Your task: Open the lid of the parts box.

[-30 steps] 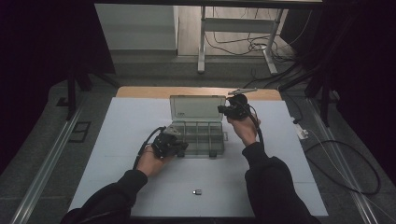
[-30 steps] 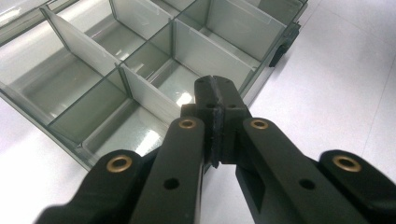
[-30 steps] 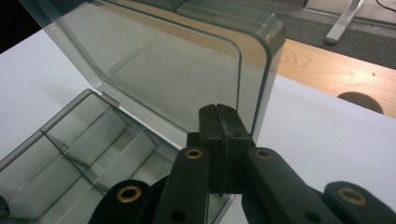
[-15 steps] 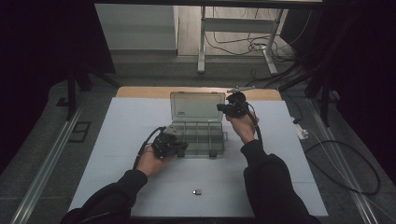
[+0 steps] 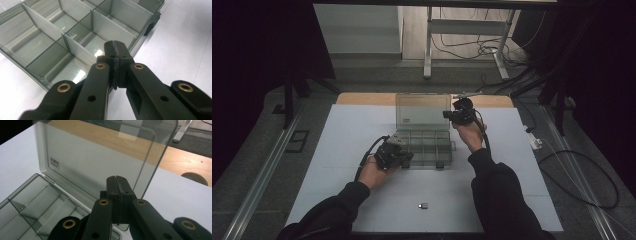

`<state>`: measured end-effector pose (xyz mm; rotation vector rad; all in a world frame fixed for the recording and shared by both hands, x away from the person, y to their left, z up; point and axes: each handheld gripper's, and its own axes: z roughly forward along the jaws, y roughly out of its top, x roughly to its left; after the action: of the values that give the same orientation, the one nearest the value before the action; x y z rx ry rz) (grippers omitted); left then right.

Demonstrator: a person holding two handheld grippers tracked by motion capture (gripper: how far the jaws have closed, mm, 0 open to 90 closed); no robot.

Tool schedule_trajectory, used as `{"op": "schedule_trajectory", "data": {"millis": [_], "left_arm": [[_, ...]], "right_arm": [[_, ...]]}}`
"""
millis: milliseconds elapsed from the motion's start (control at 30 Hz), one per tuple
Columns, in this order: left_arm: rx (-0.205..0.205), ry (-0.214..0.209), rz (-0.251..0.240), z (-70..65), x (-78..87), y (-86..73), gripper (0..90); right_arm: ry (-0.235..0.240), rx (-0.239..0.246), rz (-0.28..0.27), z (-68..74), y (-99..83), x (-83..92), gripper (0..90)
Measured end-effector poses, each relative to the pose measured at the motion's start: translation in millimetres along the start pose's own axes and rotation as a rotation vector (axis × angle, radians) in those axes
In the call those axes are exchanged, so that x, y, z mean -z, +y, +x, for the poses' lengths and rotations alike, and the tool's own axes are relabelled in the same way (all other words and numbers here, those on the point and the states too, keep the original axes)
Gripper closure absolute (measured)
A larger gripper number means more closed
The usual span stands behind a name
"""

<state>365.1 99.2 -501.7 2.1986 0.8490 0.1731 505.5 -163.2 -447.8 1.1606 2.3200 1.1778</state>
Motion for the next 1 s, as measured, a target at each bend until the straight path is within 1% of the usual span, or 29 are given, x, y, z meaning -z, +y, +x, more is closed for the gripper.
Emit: {"op": "schedule_trajectory", "data": {"millis": [133, 333, 500, 600, 700, 833, 900, 1000], "left_arm": [[0.000, 0.000, 0.000, 0.0, 0.0, 0.0, 89.5], [-0.003, 0.005, 0.001, -0.5, 0.0, 0.3, 89.5], [0.002, 0.011, 0.004, -1.1, 0.0, 1.0, 89.4], [0.006, 0.018, 0.007, -2.0, 0.6, 2.0, 89.1], [0.000, 0.021, 0.011, -2.8, 2.3, 3.4, 85.5], [-0.004, 0.020, 0.006, -4.1, 7.1, 5.4, 81.0], [-0.009, 0.029, 0.003, -4.0, 10.6, 6.2, 77.9], [0.001, 0.034, 0.000, -2.5, 15.8, 6.3, 72.1]], "right_arm": [[-0.003, -0.003, 0.005, -0.9, 0.3, -4.0, 88.6], [-0.002, 0.008, 0.030, 0.1, -2.1, -7.4, 88.5], [0.004, 0.020, 0.041, 3.0, -2.4, -2.1, 86.4], [0.017, 0.021, 0.045, 5.0, -3.5, 3.0, 83.2], [0.018, 0.024, 0.050, 7.2, -4.8, 7.5, 79.1], [0.032, 0.012, 0.060, 10.7, -7.0, 12.1, 72.3], [0.036, 0.022, 0.070, 13.5, -8.2, 14.7, 69.2], [0.037, 0.037, 0.075, 18.1, -10.5, 19.7, 64.4]]}}
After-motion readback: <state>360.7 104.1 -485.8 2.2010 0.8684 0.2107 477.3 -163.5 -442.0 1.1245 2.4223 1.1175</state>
